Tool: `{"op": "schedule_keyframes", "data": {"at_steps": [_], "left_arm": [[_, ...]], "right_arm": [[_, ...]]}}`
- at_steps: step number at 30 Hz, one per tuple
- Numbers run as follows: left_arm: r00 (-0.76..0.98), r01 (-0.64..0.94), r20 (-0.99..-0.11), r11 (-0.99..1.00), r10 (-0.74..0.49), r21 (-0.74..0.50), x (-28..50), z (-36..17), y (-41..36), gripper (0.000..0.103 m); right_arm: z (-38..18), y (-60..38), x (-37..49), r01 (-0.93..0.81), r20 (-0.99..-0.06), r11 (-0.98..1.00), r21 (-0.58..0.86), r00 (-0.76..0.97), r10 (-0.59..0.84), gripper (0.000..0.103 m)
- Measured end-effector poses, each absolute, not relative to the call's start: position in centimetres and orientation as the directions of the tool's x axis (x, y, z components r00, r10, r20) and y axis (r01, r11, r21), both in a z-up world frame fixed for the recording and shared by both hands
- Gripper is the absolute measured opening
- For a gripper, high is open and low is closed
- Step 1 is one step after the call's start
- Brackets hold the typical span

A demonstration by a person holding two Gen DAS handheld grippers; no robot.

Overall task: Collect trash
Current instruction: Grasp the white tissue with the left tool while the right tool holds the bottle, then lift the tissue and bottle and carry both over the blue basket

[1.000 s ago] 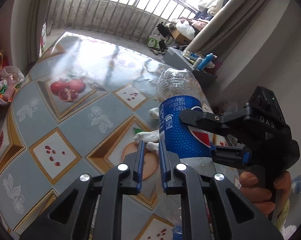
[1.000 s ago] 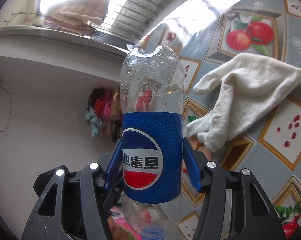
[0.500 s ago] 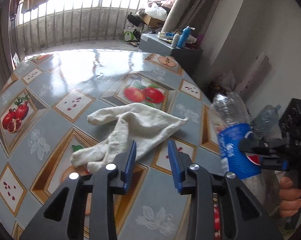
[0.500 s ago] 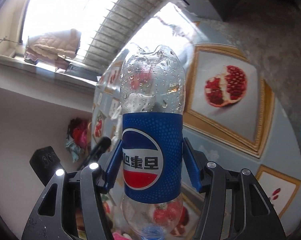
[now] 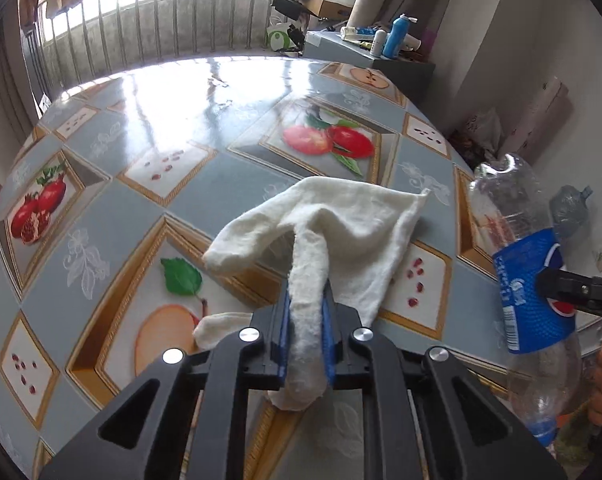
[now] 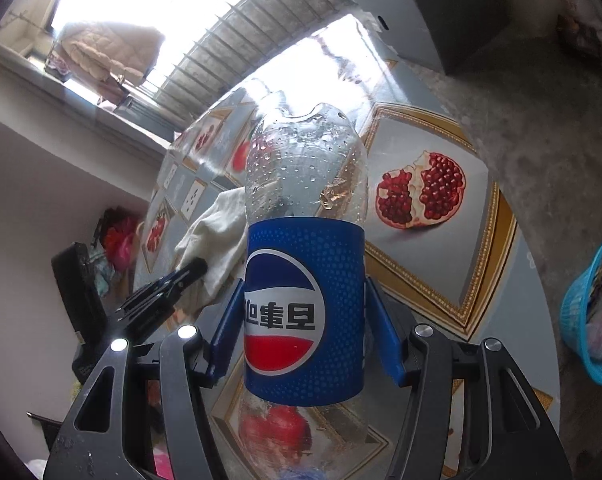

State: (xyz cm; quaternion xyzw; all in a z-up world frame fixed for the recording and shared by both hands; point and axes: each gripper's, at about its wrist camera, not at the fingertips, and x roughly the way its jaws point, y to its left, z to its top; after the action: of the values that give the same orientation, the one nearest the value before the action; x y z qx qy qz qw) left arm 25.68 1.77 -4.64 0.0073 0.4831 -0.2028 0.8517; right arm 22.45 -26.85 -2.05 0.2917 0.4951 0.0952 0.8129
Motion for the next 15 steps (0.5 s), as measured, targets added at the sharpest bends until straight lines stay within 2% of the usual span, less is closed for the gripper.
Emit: {"op": "schedule_keyframes", "data": {"at_steps": [4, 10, 12, 14, 15], "left_arm": [[0.380, 0.317, -0.817, 0.891, -0.433, -0.325, 21.1, -4.0, 2.8, 0.013], [0.328, 0.331, -0.823, 0.872, -0.464, -0.360, 13.3, -4.1, 2.4, 0.013], [0.318, 0.352, -0.821, 0.863, -0.474, -0.362, 11.3, -3.9, 2.3, 0.021], [0.341, 0.362, -0.816, 0.867, -0.466, -0.344, 10.0, -3.4, 2.5, 0.047], [0.370, 0.365, -0.813, 0.875, -0.449, -0.317, 9.7, -3.0, 2.5, 0.050]], "right_arm": [[-1.5, -25.6, 21.4, 0.084, -0.775, 0.858, 0.507, 0.480, 0.411, 0.055], [-1.7, -24.5, 17.6, 0.052, -0.810, 0.900, 0.432, 0.462, 0.362, 0.055], [-1.8, -24.3, 16.4, 0.055, -0.821, 0.912, 0.406, 0.461, 0.338, 0.055], [-1.8, -24.2, 15.9, 0.063, -0.826, 0.918, 0.391, 0.465, 0.320, 0.056], [-1.9, -24.2, 15.8, 0.069, -0.829, 0.922, 0.382, 0.467, 0.308, 0.056]]}}
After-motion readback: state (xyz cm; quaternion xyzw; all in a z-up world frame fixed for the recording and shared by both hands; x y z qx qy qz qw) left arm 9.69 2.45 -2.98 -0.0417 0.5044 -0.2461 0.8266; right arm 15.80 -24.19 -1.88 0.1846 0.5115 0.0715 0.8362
